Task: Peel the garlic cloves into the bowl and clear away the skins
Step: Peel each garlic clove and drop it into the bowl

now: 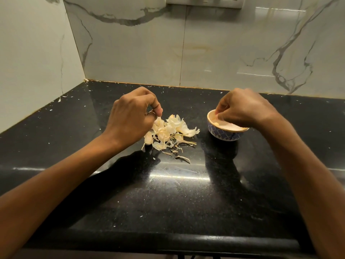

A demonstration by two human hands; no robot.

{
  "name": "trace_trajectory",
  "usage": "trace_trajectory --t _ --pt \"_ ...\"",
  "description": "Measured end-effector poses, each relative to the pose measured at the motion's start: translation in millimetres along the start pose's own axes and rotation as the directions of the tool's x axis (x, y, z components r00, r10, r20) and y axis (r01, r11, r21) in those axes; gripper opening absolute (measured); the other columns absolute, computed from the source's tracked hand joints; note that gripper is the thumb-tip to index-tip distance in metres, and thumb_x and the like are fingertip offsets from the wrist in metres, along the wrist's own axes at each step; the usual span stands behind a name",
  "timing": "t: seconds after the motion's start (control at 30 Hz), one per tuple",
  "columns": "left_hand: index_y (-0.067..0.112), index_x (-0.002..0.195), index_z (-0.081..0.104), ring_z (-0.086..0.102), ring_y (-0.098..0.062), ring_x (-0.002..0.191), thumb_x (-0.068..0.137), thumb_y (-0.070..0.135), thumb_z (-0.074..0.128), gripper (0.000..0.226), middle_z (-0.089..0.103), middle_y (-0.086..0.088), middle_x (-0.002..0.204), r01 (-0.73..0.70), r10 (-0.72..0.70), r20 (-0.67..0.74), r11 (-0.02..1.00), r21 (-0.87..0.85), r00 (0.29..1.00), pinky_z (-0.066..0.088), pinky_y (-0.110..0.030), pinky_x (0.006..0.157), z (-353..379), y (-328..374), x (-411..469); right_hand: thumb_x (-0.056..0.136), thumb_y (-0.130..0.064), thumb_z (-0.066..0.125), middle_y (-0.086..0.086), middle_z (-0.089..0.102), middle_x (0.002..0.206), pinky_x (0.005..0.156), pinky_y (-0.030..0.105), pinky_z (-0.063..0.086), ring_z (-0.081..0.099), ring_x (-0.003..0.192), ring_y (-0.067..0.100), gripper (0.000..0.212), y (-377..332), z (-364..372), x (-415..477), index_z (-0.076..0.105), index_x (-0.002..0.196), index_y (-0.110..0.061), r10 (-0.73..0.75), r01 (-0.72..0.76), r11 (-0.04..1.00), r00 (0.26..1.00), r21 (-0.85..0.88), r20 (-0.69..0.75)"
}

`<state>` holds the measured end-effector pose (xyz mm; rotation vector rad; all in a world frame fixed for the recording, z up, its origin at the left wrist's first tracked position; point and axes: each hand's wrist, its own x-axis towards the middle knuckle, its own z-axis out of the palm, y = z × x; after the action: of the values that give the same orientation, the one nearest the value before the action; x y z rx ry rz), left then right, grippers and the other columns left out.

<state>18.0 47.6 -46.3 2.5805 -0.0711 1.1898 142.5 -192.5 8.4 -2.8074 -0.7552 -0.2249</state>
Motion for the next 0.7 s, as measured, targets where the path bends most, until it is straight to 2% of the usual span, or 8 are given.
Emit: trace_trajectory --t 0.1,0.2,0.3,0.37,0.47,0.53,0.63,0.7 --pt "0.027 0.068 0.067 0.052 -0.012 0.064 0.076 0.000 0.075 0.029 0.069 0.005 0.093 -0.003 0.003 0.008 1.000 0.028 1.000 0.038 -0.027 0.059 -1 0 0 0.088 -0.026 0.071 0.002 0.076 0.093 0.077 0.036 0.056 0.068 0.088 0.025 0.010 -4 3 0 0.080 0.093 -0.027 -0.074 0.088 0.994 0.977 0.061 -0.200" --pt "0.027 0.064 0.064 0.061 -0.016 0.072 0.074 -0.003 0.077 0.034 0.069 0.005 0.090 -0.014 0.014 0.004 0.999 0.029 1.000 0.044 -0.029 0.059 -2 -2 1 0.090 -0.025 0.074 0.000 0.077 0.089 0.075 0.036 0.059 0.069 0.079 0.015 0.007 -13 8 -3 0.080 0.094 -0.022 -0.230 0.293 0.944 0.912 0.150 -0.339" --pt "0.031 0.066 0.058 0.060 -0.014 0.071 0.074 -0.002 0.077 0.039 0.068 0.005 0.090 -0.008 0.008 0.000 1.000 0.026 1.000 0.047 -0.033 0.059 -2 -4 2 0.089 -0.022 0.076 0.000 0.077 0.088 0.075 0.038 0.062 0.069 0.076 0.011 0.009 -27 16 -9 0.079 0.096 -0.018 -0.346 0.454 0.866 0.846 0.210 -0.406" --pt "0.029 0.071 0.060 0.052 -0.005 0.064 0.077 0.003 0.079 0.033 0.068 0.003 0.094 0.019 -0.019 0.021 0.999 0.030 1.000 0.040 -0.029 0.060 -5 -4 4 0.088 -0.023 0.075 -0.001 0.076 0.087 0.071 0.041 0.060 0.068 0.074 0.012 0.010 -38 25 -12 0.079 0.094 -0.017 -0.407 0.532 0.821 0.800 0.209 -0.440" --pt "0.022 0.087 0.063 0.052 0.011 0.062 0.080 0.019 0.083 0.021 0.065 0.007 0.093 0.086 -0.076 0.214 0.996 -0.037 0.974 0.034 -0.014 0.062 -19 -4 12 0.088 -0.023 0.070 -0.002 0.074 0.089 0.067 0.042 0.059 0.068 0.075 0.016 0.012 -52 38 -18 0.078 0.094 -0.017 -0.488 0.608 0.772 0.755 0.187 -0.438" --pt "0.021 0.093 0.066 0.051 0.019 0.061 0.080 0.029 0.083 0.023 0.065 0.014 0.086 0.147 -0.117 0.392 0.988 -0.046 0.912 0.034 -0.005 0.057 -33 -5 18 0.088 -0.022 0.070 -0.003 0.073 0.090 0.066 0.041 0.058 0.067 0.075 0.016 0.012 -59 44 -20 0.078 0.096 -0.018 -0.517 0.634 0.752 0.736 0.178 -0.437" --pt "0.029 0.089 0.070 0.055 0.018 0.060 0.080 0.041 0.081 0.019 0.065 0.017 0.074 0.204 -0.179 0.532 0.979 0.012 0.828 0.035 -0.012 0.057 -47 -9 23 0.089 -0.025 0.068 -0.004 0.073 0.091 0.064 0.041 0.056 0.067 0.076 0.017 0.013 -66 51 -23 0.077 0.097 -0.019 -0.540 0.657 0.732 0.720 0.178 -0.436" --pt "0.031 0.088 0.071 0.060 0.010 0.060 0.080 0.045 0.079 0.018 0.068 0.014 0.071 0.262 -0.215 0.595 0.965 0.008 0.774 0.040 -0.018 0.057 -52 -13 24 0.091 -0.027 0.067 -0.004 0.071 0.092 0.062 0.042 0.055 0.067 0.077 0.017 0.014 -70 57 -27 0.076 0.098 -0.019 -0.568 0.677 0.714 0.710 0.179 -0.416"
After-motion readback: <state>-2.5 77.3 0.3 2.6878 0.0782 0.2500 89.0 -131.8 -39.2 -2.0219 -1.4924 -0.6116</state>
